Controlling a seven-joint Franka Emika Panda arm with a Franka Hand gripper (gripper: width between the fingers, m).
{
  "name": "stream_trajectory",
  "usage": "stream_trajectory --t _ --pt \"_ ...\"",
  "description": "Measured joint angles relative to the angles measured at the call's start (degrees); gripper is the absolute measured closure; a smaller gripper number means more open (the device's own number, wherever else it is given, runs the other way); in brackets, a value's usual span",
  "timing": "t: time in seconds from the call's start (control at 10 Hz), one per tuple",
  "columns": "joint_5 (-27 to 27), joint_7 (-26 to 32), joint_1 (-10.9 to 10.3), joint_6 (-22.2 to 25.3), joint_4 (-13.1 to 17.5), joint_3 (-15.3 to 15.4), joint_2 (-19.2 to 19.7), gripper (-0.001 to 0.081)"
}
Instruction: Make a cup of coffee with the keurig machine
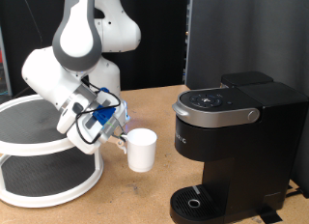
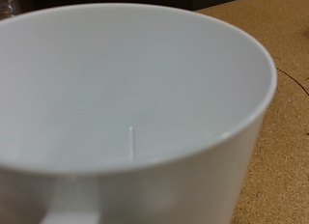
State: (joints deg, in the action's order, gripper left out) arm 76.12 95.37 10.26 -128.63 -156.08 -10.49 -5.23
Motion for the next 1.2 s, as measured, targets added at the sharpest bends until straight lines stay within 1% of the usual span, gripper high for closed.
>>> stream_trajectory --t 0.3,0.5,0.8,1.2 --pt "3.01 1.24 -0.25 -0.35 1.44 1.53 2.70 0.0736" --pt "4.03 1.74 -0.30 -0.41 2.19 2.46 4.12 0.0736" --pt "5.67 2.25 -0.32 -0.74 3.01 3.87 5.37 0.0736" --pt "9.33 2.25 -0.52 -2.01 4.53 6.32 6.06 0.0736"
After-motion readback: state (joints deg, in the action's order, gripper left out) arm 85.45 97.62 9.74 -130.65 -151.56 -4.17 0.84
